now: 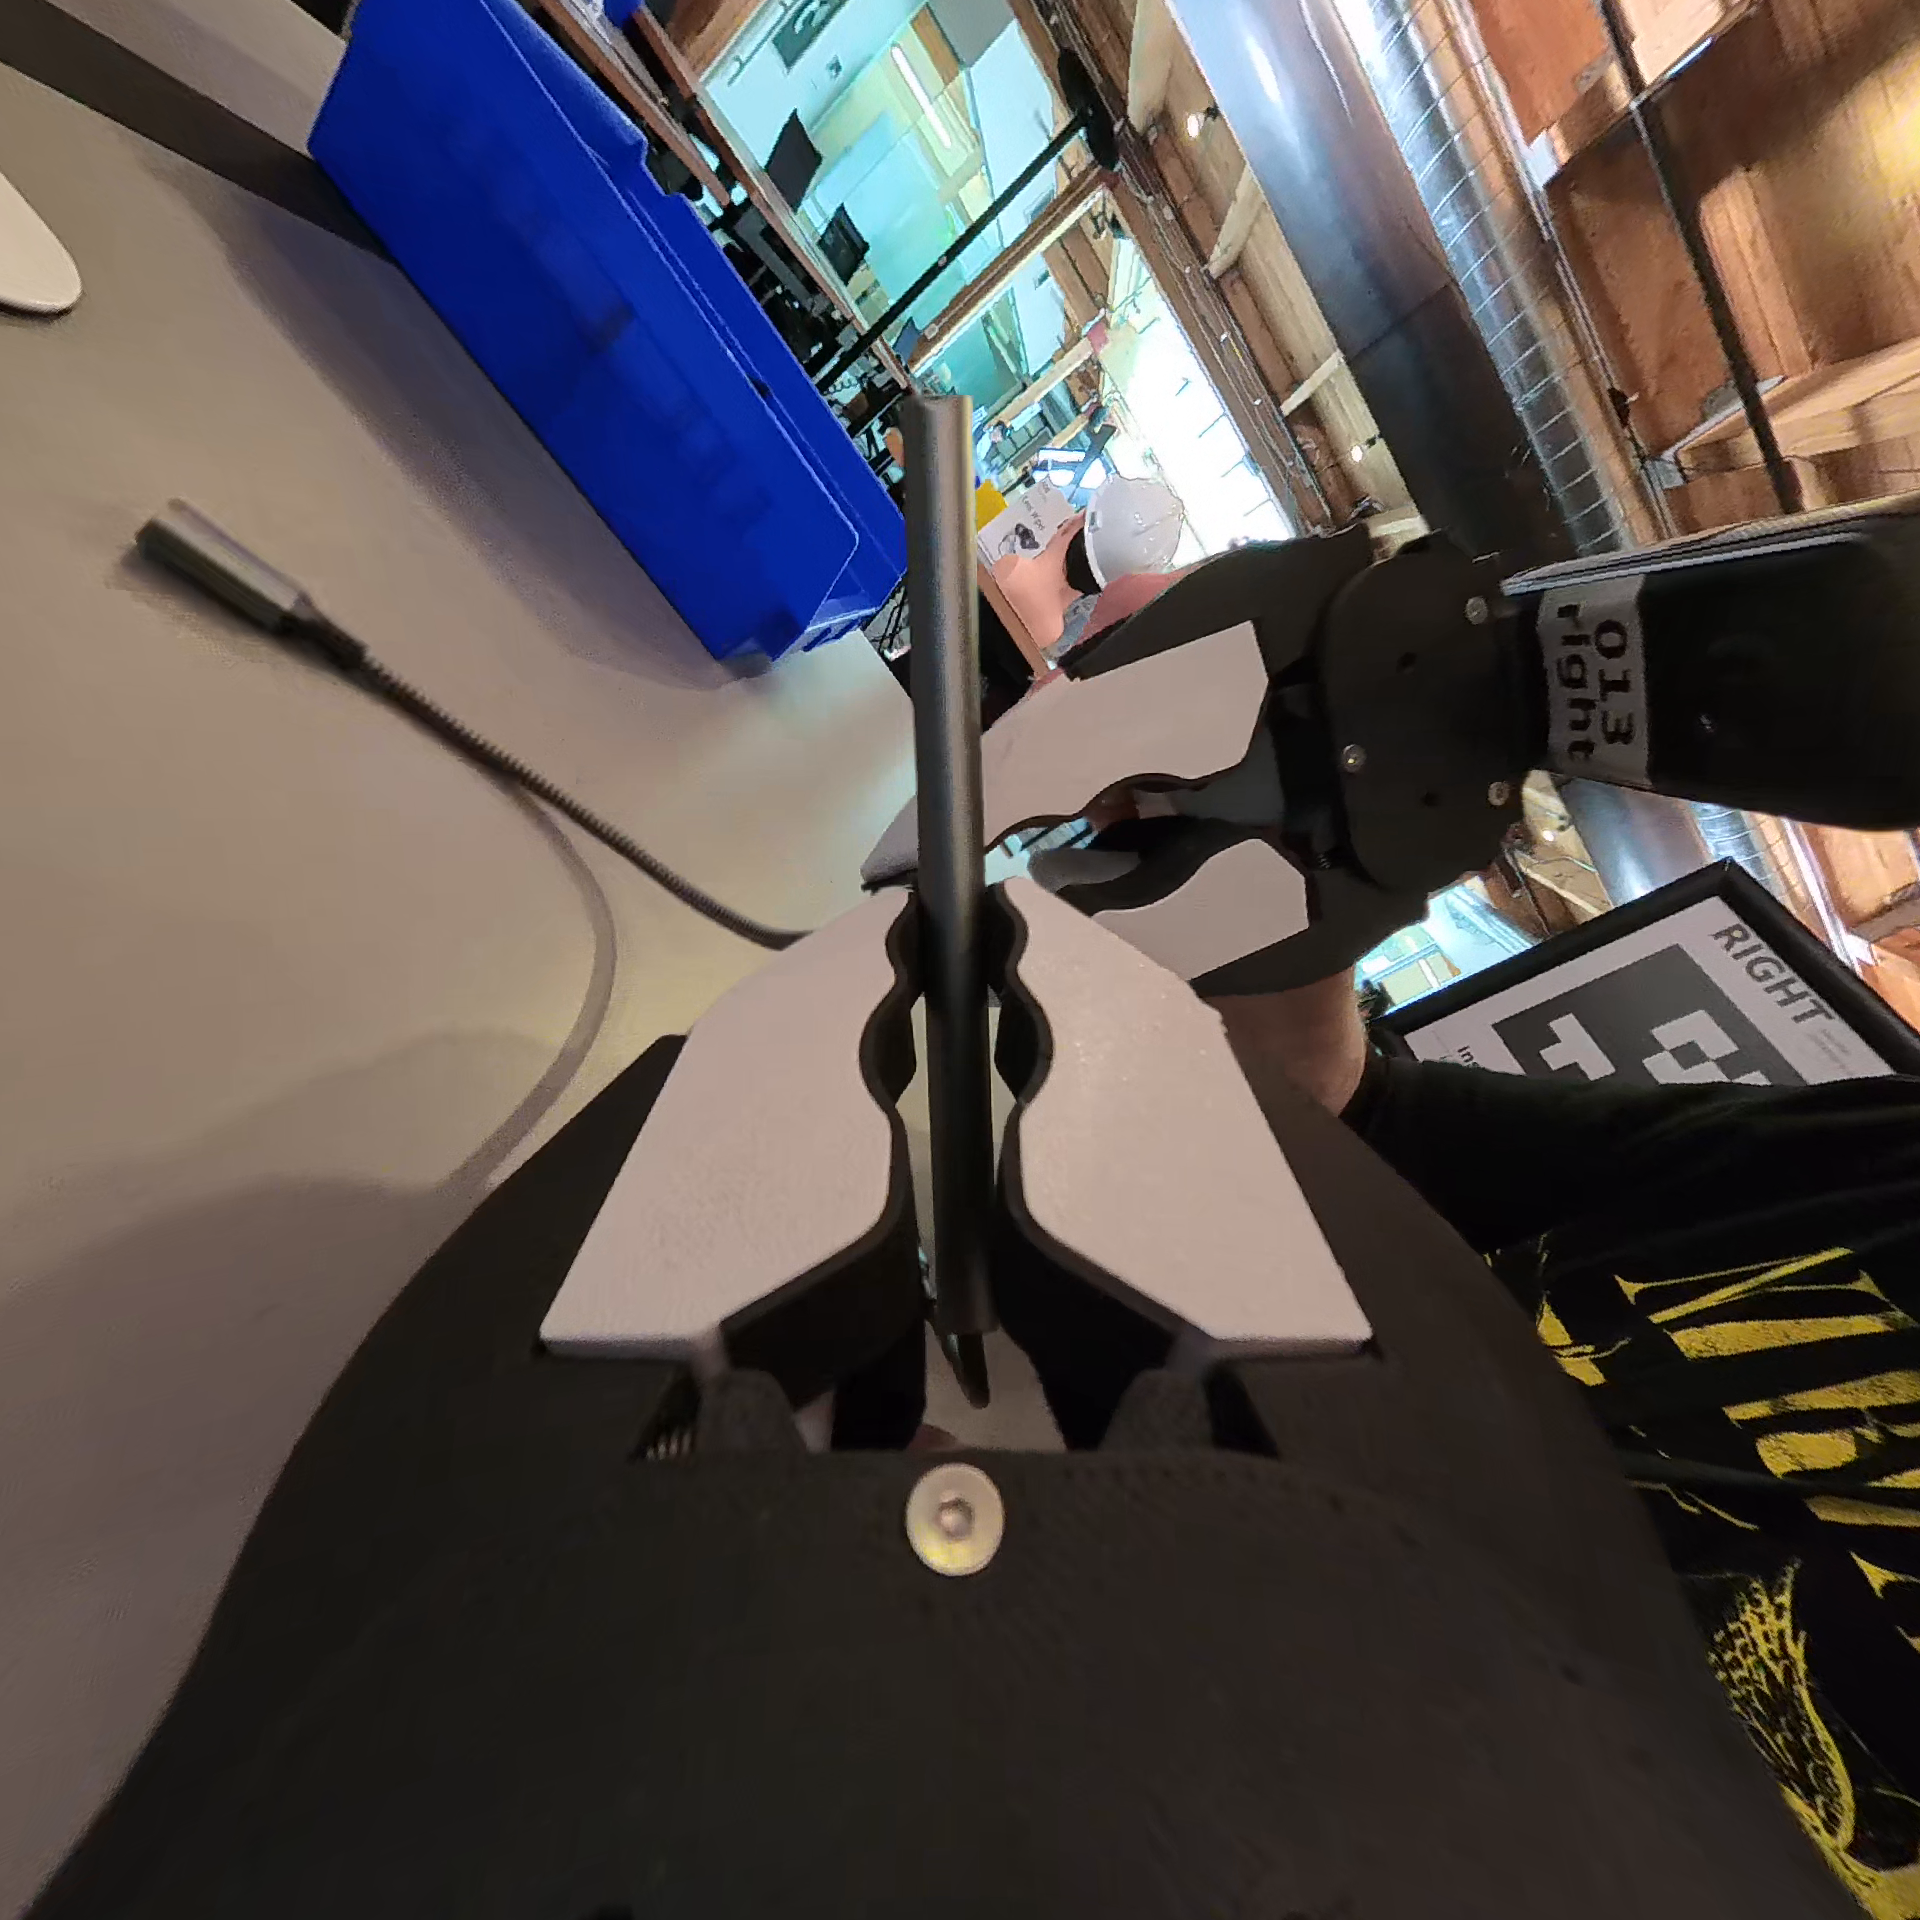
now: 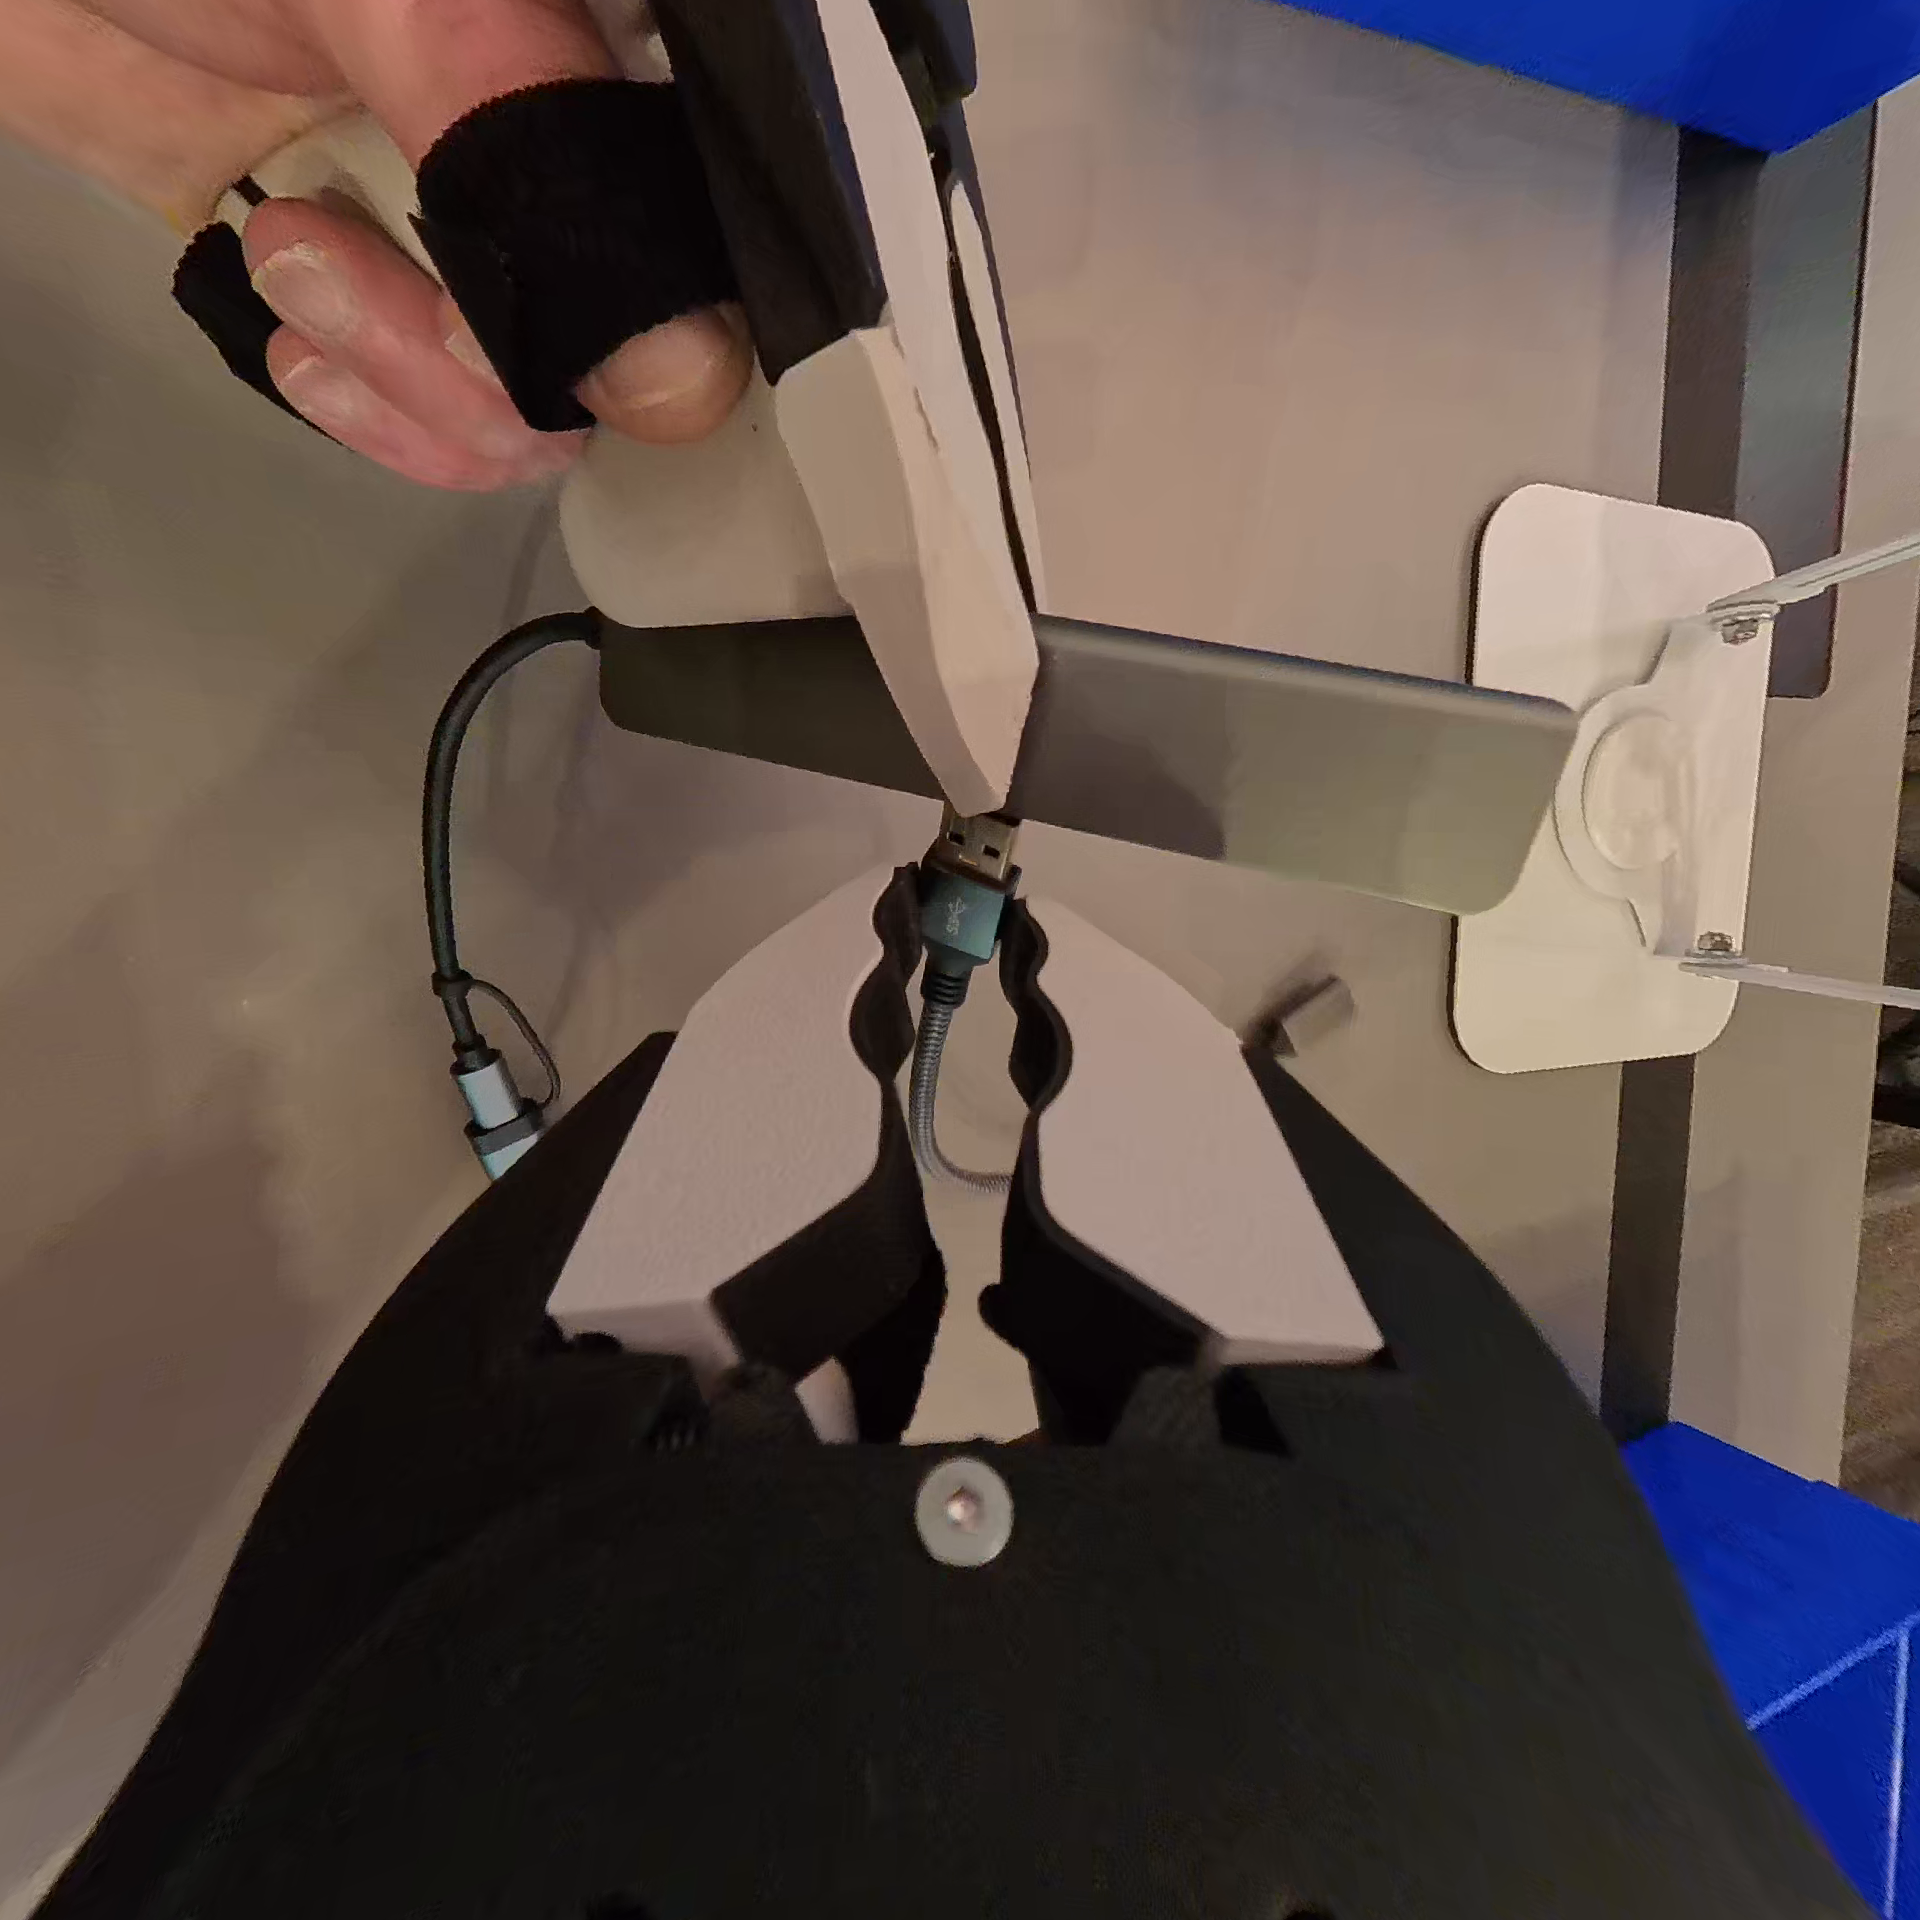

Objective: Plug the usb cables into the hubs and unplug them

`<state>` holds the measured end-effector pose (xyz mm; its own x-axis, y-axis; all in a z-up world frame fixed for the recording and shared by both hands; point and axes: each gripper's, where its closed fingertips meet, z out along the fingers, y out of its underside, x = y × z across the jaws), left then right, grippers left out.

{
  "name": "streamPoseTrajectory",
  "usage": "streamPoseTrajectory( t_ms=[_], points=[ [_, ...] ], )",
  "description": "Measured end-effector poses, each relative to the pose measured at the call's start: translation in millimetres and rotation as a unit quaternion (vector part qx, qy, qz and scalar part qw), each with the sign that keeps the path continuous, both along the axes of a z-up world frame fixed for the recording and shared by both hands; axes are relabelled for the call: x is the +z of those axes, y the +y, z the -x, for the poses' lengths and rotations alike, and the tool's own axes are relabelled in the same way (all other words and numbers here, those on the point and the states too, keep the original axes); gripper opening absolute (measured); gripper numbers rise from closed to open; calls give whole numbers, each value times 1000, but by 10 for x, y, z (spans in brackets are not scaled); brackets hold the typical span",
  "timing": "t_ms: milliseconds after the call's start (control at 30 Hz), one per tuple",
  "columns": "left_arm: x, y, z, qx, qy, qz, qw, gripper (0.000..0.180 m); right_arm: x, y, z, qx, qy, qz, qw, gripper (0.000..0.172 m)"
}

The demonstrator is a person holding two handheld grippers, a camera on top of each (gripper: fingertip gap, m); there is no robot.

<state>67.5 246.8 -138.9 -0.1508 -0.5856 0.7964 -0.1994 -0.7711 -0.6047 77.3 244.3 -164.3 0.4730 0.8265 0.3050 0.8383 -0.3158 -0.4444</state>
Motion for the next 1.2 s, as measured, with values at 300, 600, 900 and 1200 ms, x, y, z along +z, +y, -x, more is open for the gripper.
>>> streamPoseTrajectory(
  t_ms=[300, 600, 900, 1200],
  points=[
    [294, 62, 76, -1, -70, -54, 996, 11, 201, -73, 15, -6, 116, 21, 993, 15],
    [267, -145, 7, -34, -54, -155, 986, 11, 108, -135, 42, -6, 119, 45, 992, 15],
    [80, 42, 135, 3, -34, -140, 990, 11, -750, -282, -62, -8, 88, 141, 986, 15],
    [75, 99, 192, 10, -36, -140, 989, 11, -1017, -328, -111, -22, 65, 85, 994, 27]
  ],
)
